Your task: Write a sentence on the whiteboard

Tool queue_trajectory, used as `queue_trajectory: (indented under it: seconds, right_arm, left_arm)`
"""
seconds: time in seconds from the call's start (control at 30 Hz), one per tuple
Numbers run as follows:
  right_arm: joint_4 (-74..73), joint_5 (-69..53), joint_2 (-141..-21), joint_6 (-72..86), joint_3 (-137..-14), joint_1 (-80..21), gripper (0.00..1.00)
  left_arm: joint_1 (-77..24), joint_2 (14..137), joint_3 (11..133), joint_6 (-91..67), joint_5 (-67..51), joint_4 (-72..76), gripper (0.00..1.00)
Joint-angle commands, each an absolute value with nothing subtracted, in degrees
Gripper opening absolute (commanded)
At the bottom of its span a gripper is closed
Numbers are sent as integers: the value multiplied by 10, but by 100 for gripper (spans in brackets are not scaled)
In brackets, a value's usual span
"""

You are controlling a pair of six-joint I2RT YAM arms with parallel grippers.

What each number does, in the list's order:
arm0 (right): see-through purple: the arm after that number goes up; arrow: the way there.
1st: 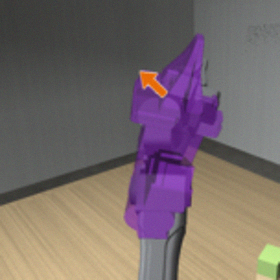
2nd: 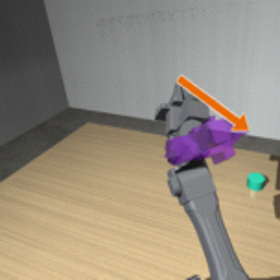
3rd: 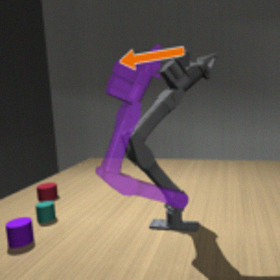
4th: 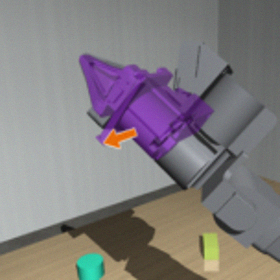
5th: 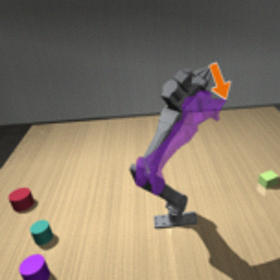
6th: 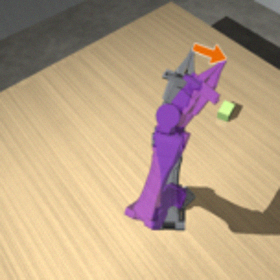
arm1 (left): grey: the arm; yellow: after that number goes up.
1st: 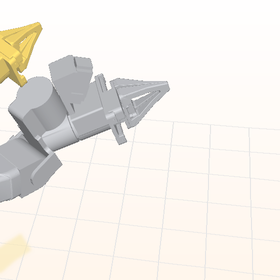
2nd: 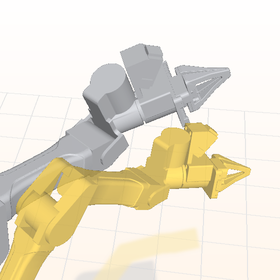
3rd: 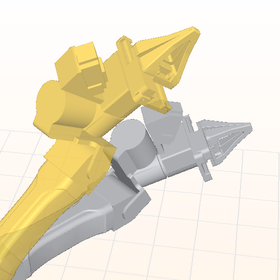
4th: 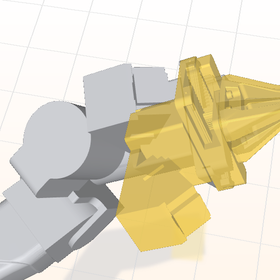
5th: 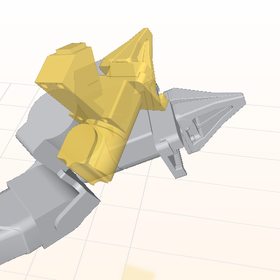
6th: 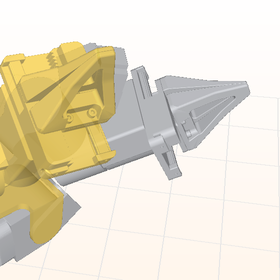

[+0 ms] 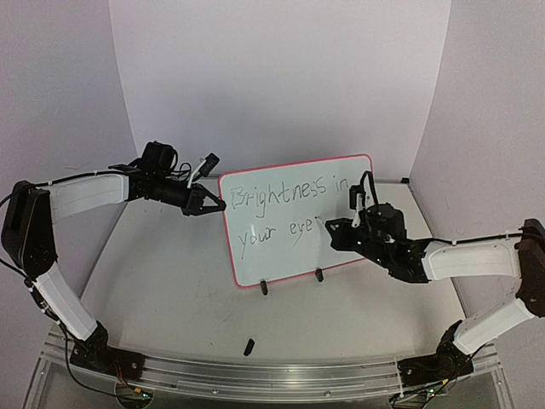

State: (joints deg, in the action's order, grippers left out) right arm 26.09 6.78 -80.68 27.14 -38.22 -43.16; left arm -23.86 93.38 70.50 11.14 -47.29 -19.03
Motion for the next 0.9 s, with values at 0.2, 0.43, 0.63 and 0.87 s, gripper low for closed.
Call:
queue_trajectory:
  seconds: [0.2,0.43,0.63,0.87]
  right_arm:
    - [270,34,-821,284,-385,-430,0]
    - [267,42,-812,297,-370,-429,0]
    - [250,75,-796,302,-364,-429,0]
    - [229,82,-792,301,-364,-429,0]
  left_arm:
    - [-251,938,705,188,-418,-223,0]
    - [-251,938,706,187,-418,-223,0]
    - [-252,938,706,188,-418,-222,0]
    - [-252,938,706,186,-418,-222,0]
